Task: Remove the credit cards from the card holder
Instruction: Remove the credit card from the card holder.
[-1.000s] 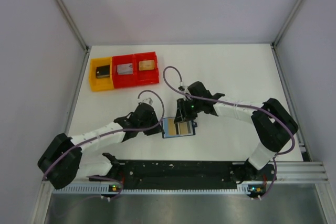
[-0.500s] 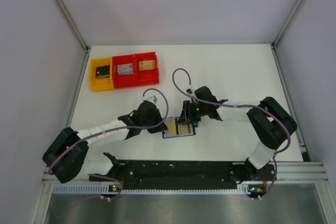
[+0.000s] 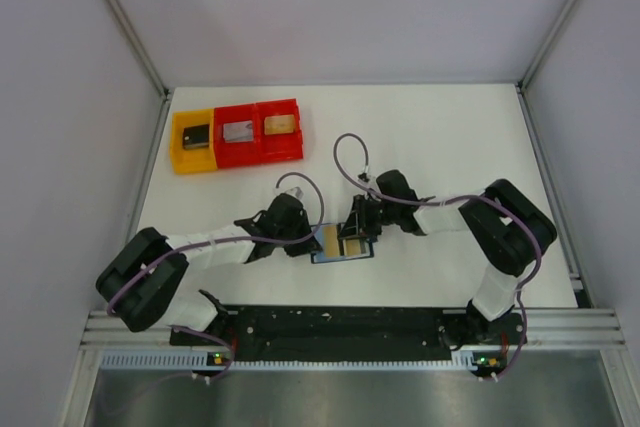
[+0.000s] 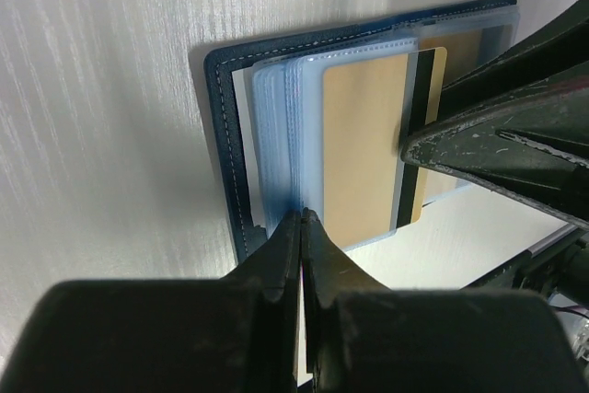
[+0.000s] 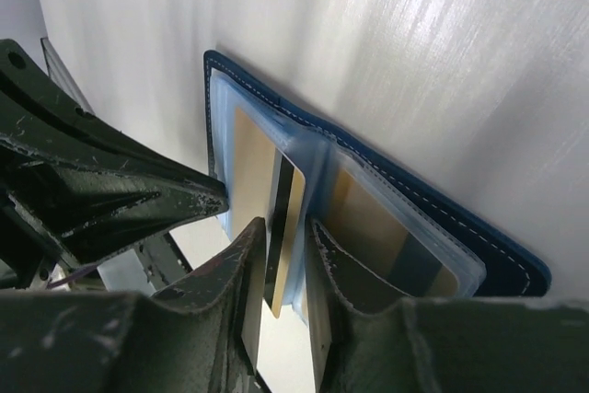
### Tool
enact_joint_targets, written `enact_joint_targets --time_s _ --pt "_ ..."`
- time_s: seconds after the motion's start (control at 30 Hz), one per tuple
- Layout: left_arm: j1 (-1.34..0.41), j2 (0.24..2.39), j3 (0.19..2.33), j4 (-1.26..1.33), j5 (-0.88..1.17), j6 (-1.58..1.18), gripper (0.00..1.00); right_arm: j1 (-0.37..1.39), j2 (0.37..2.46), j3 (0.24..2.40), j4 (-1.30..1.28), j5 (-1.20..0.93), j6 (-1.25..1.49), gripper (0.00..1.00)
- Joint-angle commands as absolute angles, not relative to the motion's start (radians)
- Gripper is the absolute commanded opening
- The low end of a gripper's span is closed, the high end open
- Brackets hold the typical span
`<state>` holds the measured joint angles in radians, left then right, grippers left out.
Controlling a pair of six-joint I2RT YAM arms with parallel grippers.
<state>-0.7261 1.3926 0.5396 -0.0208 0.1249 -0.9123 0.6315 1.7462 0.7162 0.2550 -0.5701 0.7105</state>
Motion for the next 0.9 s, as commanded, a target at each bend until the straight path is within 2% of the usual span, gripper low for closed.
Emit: enact_joint_targets --time_s 0.0,0.2,0.4,0.57,0.7,0.87 --pt "-0.726 1.414 0.508 -0.014 0.118 -0.933 0.01 0.617 1.769 0.68 0.38 -0.632 0.744 0.21" --pt "-0.726 1.411 0.506 -0.031 0.104 -0.939 0.0 0.595 1.764 0.647 0.456 -0.692 0.762 0.19" --pt "-0.726 1.37 0.515 -0.037 0.101 -0.937 0.0 0.581 1.77 0.623 0.506 -0.721 0.764 0.01" --pt "-0.726 1.316 0.525 -0.015 0.13 -0.93 0.01 0.566 1.772 0.612 0.518 -0.738 0.75 0.0" --pt "-0.726 1.278 0.526 0.073 0.179 -0.922 0.05 0.563 1.784 0.624 0.526 -0.761 0.747 0.0" --pt "-0.726 1.313 0.555 0.121 0.206 -0.897 0.09 0.563 1.809 0.634 0.54 -0.778 0.75 0.0"
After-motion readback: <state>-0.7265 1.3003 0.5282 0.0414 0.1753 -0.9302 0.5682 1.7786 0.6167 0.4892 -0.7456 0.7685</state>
